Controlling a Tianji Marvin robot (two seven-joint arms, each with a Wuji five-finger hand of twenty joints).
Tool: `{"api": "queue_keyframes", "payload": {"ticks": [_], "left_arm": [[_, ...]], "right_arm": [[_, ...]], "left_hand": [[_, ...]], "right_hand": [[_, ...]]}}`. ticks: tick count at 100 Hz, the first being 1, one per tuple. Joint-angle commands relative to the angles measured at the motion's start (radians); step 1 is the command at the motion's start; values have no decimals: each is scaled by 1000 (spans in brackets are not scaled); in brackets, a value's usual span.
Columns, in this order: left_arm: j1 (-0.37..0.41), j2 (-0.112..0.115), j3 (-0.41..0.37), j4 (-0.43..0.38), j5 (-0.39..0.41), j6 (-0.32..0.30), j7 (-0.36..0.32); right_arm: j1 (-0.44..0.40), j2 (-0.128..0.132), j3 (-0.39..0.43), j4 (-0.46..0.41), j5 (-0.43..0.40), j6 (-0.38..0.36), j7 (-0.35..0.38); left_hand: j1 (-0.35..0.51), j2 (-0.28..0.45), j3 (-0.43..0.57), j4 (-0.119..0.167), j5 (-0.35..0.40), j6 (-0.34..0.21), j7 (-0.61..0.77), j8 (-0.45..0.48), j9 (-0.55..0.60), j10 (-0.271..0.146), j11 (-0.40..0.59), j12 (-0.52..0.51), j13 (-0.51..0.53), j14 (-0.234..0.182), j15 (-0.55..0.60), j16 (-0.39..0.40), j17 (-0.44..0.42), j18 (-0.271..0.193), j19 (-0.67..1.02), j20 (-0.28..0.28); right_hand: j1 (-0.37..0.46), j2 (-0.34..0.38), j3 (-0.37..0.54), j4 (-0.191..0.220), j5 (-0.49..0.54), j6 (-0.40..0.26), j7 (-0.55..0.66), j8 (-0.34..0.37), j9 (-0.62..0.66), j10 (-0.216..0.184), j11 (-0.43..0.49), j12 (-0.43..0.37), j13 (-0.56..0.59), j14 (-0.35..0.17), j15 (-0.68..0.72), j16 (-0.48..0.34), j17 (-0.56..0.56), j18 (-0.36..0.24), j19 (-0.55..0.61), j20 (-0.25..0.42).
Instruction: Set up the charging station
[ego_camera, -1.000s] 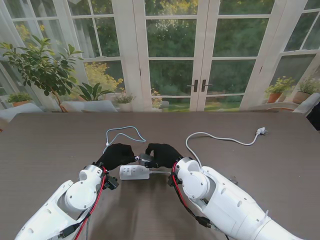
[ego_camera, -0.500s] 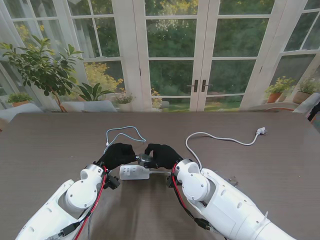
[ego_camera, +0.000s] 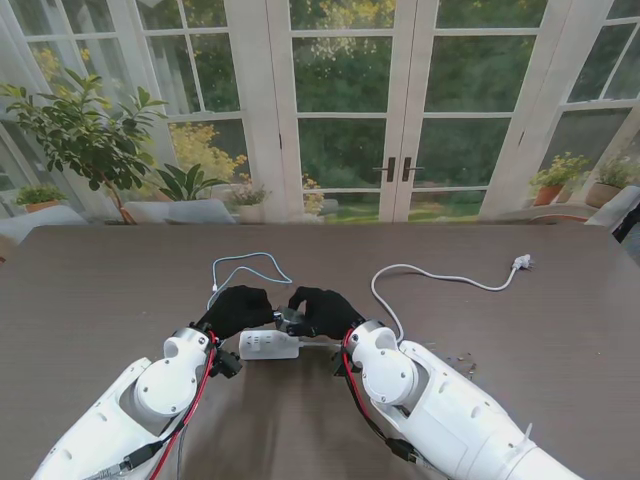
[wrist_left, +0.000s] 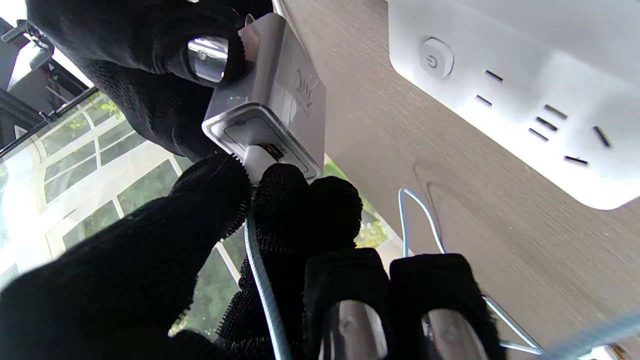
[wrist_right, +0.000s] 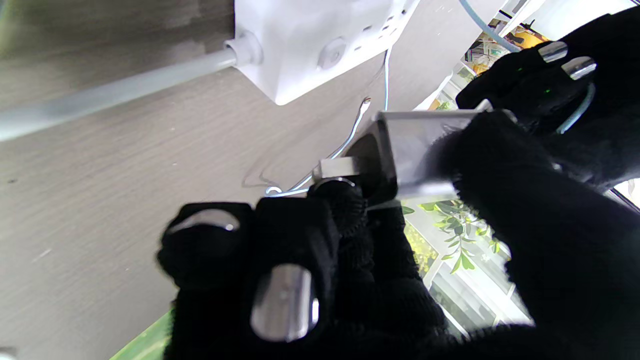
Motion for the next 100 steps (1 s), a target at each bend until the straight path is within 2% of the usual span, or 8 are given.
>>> {"api": "queue_keyframes", "payload": {"ticks": [1,35,43,51,62,70,89,100], "left_arm": [[5,-17,19,2,-3,-5,-29],[-4,-17,24,-1,12,-6,-27],[-1,-17,21,-9,14,3,-25],[1,-19,17,-14,11,15,-17],[3,-25,12,-18,-4,30,-3],[4,-29,11,-17,-6,35,12],[4,-22,5,-19,42,40,10],[4,-18,3,-19,73,44,14]], "right_arm": [[7,-31,-10,-30,4,-18,10],[13,-41,-14,-21,16,-12,0],[14,-42,-14,-18,16,-9,-4],[14,-43,-13,-17,16,-7,-7],[14,-44,-11,-15,14,-5,-11],[15,-45,-10,-13,15,-4,-14],[16,-46,-6,-9,17,-1,-18],[16,-46,-3,-8,16,1,-19]], "left_hand": [[4,-4,36,-26,38,8,-73,-16,150,3,51,-8,-44,2,64,-1,29,-39,284,18],[-4,7,28,-27,33,6,-76,-16,147,1,47,-6,-43,2,75,3,32,-41,284,28],[-58,80,-5,-3,64,26,-101,-6,172,1,47,-20,-44,20,100,7,36,-33,284,76],[-169,150,-11,86,159,56,-156,109,185,7,144,-71,-45,45,117,-1,37,-12,284,116],[-261,191,-79,80,296,52,-87,172,193,34,373,-147,-46,89,131,-4,34,34,284,161],[-282,268,-154,86,307,43,66,261,193,39,519,-203,-47,109,144,-9,33,57,284,190],[-260,356,-327,103,303,-31,329,395,187,-23,654,-257,-48,169,155,-10,33,57,284,197],[-235,366,-377,110,302,-53,368,424,185,-75,681,-282,-48,184,149,-12,33,61,284,182]], "right_hand": [[92,95,141,35,131,-155,504,105,55,-102,29,40,19,-64,22,-500,35,-33,69,19],[96,101,138,33,128,-155,504,111,53,-101,26,43,19,-65,21,-497,37,-35,65,21],[97,100,137,33,127,-152,505,113,51,-101,26,44,19,-62,19,-497,37,-35,65,22],[98,102,136,33,126,-153,504,115,50,-99,26,45,19,-61,18,-497,37,-35,65,23],[98,103,135,34,125,-155,504,116,48,-99,26,45,19,-60,17,-496,37,-35,65,23],[97,103,134,33,123,-155,503,117,48,-99,26,45,20,-60,17,-496,37,-35,64,24],[99,105,133,34,122,-154,503,117,47,-98,27,45,20,-62,17,-496,36,-34,64,25],[100,107,130,34,120,-152,503,118,44,-98,27,44,20,-57,18,-495,35,-33,64,26]]}}
